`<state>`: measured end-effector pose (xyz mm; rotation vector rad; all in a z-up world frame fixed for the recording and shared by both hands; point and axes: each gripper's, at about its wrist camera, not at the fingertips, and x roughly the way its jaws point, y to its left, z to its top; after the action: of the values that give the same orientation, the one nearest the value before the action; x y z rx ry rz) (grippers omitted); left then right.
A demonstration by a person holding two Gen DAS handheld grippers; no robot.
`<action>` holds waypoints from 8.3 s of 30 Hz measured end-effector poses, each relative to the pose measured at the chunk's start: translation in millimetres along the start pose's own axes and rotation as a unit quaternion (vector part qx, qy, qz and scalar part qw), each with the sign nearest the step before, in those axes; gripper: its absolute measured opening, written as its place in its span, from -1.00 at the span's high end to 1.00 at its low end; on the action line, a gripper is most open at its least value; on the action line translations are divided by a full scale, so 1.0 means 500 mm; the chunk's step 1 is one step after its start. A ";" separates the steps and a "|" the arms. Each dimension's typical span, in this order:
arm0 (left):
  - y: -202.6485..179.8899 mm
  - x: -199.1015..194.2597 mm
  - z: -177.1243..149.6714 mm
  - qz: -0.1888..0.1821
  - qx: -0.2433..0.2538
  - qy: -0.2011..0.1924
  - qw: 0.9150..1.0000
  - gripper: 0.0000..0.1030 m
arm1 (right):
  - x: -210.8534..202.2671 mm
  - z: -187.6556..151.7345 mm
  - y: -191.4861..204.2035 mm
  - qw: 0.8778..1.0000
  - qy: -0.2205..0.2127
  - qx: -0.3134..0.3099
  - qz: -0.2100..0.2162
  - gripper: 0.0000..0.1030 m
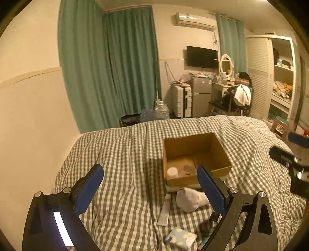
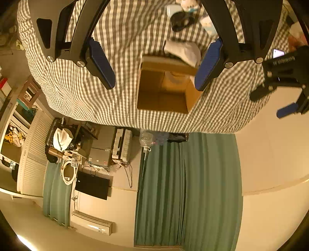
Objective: Organize objects
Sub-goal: 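Withdraw both open tools from the box toward the remaining items, then grasp the lotion tube with the left tool while the right tool grasps the black cup, then lower the lotion tube into the box with the left tool while the right tool releases the cup inside, then grasp the blue floral tissue pack with the left tool while the right tool grasps the white plush toy, then drop the tissue pack into the box with the left tool while the right tool drops the plush toy in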
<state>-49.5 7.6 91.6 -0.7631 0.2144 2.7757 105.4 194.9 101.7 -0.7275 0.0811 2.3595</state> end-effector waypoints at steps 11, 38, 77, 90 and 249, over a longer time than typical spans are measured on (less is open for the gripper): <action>-0.011 0.085 -0.149 0.018 -0.014 0.062 0.998 -0.96 | 0.064 -0.135 0.044 0.999 0.041 0.008 0.017 -0.64; -0.041 0.322 -0.327 0.026 0.039 0.177 0.983 -0.96 | 0.376 -0.338 0.093 0.962 0.253 0.022 0.097 -0.32; -0.064 0.282 -0.317 -0.029 0.031 0.183 0.982 0.75 | 0.296 -0.302 0.090 0.982 0.186 -0.005 0.040 0.44; -0.031 0.107 -0.242 -0.055 0.020 0.128 0.990 0.76 | 0.204 -0.257 0.098 0.990 0.135 -0.001 0.048 0.45; -0.077 0.078 -0.274 -0.069 0.024 0.137 0.988 -0.61 | 0.121 -0.271 0.054 0.989 0.141 -0.027 0.016 -0.11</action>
<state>-5.1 24.1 -47.9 -1.1026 0.2669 2.5209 116.4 176.4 -47.7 -1.0916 0.1524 2.2810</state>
